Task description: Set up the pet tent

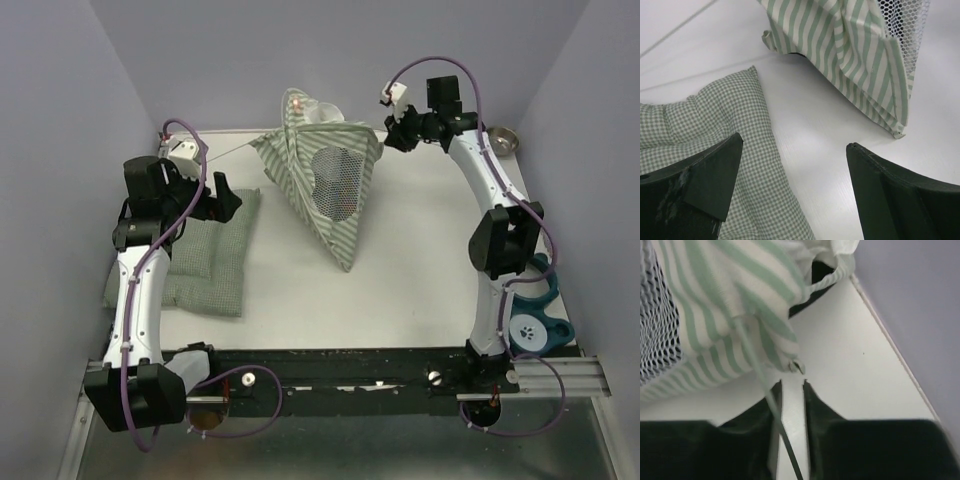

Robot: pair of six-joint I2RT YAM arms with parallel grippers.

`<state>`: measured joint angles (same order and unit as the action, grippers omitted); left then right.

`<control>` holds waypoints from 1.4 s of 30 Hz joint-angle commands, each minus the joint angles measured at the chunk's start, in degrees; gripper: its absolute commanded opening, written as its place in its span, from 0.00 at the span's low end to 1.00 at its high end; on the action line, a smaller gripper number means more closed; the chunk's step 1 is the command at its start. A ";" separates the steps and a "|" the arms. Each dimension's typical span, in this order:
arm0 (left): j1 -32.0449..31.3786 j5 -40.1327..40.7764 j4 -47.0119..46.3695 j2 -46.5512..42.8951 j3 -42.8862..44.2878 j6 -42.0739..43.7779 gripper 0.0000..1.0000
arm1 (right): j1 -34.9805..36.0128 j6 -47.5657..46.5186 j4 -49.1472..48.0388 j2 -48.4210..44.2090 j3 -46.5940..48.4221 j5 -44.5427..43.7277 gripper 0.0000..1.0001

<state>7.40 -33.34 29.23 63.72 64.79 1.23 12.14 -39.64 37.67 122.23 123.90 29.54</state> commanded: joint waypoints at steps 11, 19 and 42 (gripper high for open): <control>-3.52 -1.02 -5.06 -5.10 -5.29 -4.93 0.99 | -4.06 34.75 -22.77 -48.63 -66.79 7.89 0.01; -12.93 -1.01 -4.54 -4.23 -8.19 -5.53 0.98 | 5.43 58.70 -33.37 -63.61 -87.94 3.15 0.04; -32.09 -9.10 -18.15 6.65 -10.49 -6.42 0.00 | 12.03 55.72 3.20 -97.36 -81.28 6.85 0.01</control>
<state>-23.83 -40.10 18.92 63.96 50.74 -4.32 24.08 15.81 36.62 25.45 38.98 37.82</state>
